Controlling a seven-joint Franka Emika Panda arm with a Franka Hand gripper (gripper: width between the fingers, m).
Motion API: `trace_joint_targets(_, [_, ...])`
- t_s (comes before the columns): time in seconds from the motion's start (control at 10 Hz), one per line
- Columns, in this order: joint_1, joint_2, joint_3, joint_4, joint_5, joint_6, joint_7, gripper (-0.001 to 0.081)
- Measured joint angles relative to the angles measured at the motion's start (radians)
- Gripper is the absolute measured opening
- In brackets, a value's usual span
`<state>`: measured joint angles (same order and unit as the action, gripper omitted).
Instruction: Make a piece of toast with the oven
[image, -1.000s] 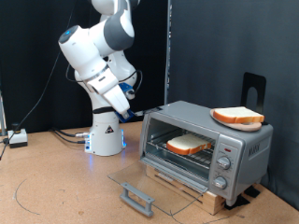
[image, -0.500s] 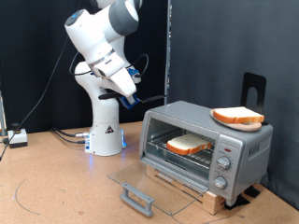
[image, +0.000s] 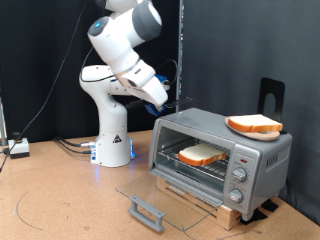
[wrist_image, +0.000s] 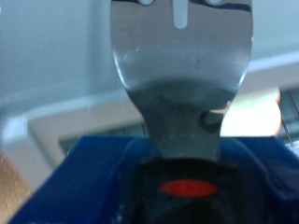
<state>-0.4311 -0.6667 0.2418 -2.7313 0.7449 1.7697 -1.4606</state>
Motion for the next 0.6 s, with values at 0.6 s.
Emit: trace_joint_targets(0.6, [0.107,-0.111,0.204,-0.067,0.174,0.068,0.118,0.0396])
